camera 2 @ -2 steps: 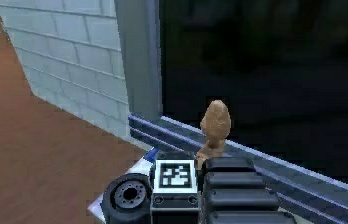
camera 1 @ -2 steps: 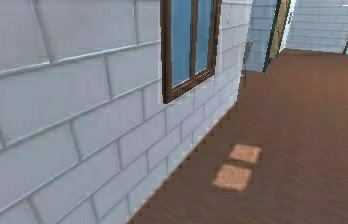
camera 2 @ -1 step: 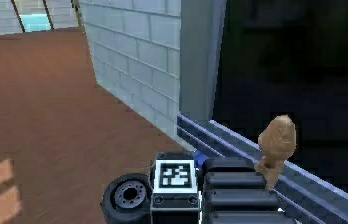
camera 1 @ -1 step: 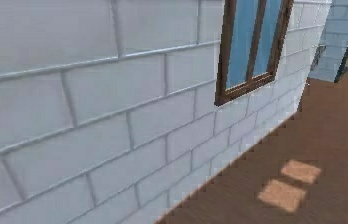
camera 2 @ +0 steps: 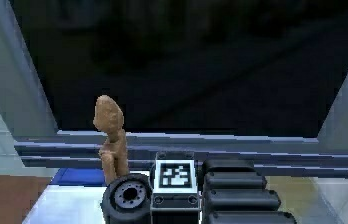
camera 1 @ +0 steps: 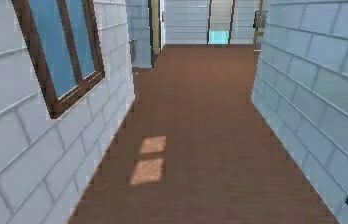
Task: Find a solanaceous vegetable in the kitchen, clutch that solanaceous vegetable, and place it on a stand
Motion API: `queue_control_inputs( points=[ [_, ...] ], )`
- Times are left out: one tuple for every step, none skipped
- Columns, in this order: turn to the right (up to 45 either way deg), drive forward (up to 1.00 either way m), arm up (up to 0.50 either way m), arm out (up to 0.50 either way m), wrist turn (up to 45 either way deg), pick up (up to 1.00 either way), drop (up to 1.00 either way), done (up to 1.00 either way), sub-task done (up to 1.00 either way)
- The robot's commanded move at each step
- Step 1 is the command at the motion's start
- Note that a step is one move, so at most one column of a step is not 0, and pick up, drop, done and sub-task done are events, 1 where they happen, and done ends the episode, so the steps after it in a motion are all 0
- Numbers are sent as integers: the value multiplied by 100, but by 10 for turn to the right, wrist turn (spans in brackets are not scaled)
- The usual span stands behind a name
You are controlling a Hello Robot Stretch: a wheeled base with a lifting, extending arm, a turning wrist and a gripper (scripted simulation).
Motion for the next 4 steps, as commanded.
queue_control_inputs(
  points=[
    [390,0,0,0,0,0,0,0,0],
    [0,0,0,48,0,0,0,0,0],
    [0,0,0,0,390,0,0,0,0],
    [0,0,0,0,390,0,0,0,0]
  ],
)
